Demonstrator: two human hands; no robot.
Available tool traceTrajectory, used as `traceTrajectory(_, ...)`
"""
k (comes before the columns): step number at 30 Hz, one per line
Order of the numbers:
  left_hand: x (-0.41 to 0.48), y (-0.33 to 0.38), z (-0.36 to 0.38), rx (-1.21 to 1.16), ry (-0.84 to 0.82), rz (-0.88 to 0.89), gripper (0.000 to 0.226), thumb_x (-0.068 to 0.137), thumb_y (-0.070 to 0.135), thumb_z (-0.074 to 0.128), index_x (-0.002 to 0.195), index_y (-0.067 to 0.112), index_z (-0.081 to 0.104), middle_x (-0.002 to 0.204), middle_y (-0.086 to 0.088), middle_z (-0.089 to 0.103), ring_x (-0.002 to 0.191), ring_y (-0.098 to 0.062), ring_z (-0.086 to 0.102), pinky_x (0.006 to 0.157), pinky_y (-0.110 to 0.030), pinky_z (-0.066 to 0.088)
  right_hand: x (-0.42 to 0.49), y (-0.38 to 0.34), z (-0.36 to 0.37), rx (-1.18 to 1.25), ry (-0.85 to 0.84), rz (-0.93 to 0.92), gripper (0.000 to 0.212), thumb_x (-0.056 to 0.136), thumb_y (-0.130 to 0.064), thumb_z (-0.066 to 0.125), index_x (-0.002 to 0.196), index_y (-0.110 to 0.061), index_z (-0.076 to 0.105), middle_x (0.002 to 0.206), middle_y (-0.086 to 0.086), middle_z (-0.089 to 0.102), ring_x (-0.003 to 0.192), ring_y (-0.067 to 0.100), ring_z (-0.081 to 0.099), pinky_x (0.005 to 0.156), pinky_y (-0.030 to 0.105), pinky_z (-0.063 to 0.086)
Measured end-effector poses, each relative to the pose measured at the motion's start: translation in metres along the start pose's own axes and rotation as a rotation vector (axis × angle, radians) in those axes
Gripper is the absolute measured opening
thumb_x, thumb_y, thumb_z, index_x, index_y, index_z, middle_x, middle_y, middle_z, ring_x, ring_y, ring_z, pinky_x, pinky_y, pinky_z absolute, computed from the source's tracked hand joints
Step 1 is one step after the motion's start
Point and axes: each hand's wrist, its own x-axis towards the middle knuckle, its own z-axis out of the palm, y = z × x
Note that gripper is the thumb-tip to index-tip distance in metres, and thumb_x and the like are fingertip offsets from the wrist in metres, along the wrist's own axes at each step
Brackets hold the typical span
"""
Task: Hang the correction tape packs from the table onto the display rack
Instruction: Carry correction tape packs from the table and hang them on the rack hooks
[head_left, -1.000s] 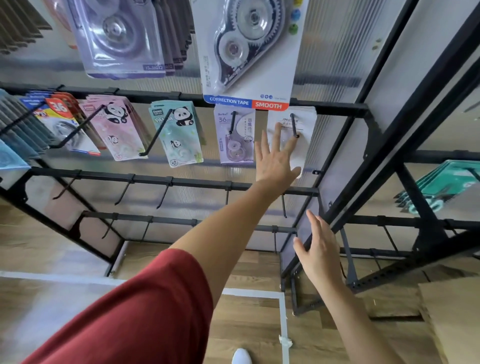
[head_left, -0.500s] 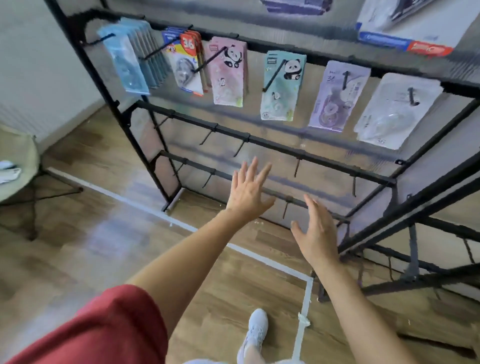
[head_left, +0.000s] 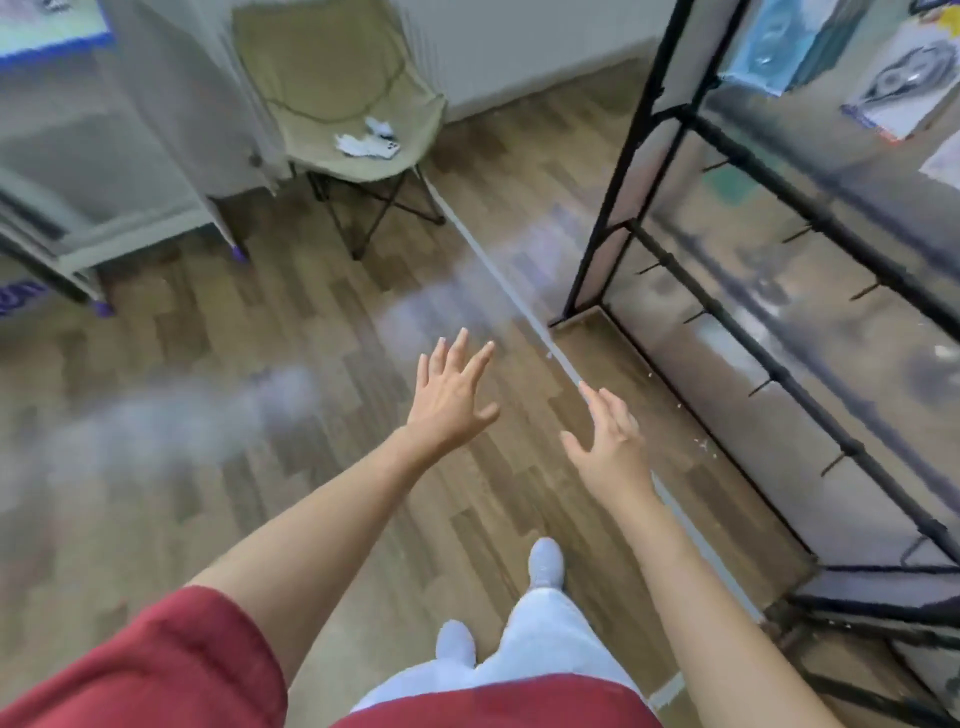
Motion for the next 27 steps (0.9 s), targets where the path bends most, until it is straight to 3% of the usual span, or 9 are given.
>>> traceTrajectory(15,-0.025,-0.287,-0.087,-0.158,0.235,-0.617,0.074,0.093,0.041,0.052,0.152,0.03,0.009,0.161,-0.004,-0.002,0.147,-0.025,0.0,0.117,-0.038,0.002,0.134,-0.268,0.15,-0.163,-0.356,-0.456,0.065,0.092,-0.03,0.056,0.149,-0.026,0.025,0.156,0.011,0.018,0.143,0.025,0.018,0.114,0.038,0.015)
traceTrajectory(27,0.015,-0.483,-0.188,-0.287,0.399,-0.863,0.07,0.094,0.038,0.052,0.152,0.031,0.013,0.161,-0.002,0.002,0.147,-0.025,0.002,0.117,-0.04,0.004,0.229,-0.494,0.258,-0.179,-0.498,-0.715,0.064,0.094,-0.032,0.053,0.149,-0.027,0.022,0.157,0.008,0.017,0.142,0.024,0.018,0.115,0.038,0.015)
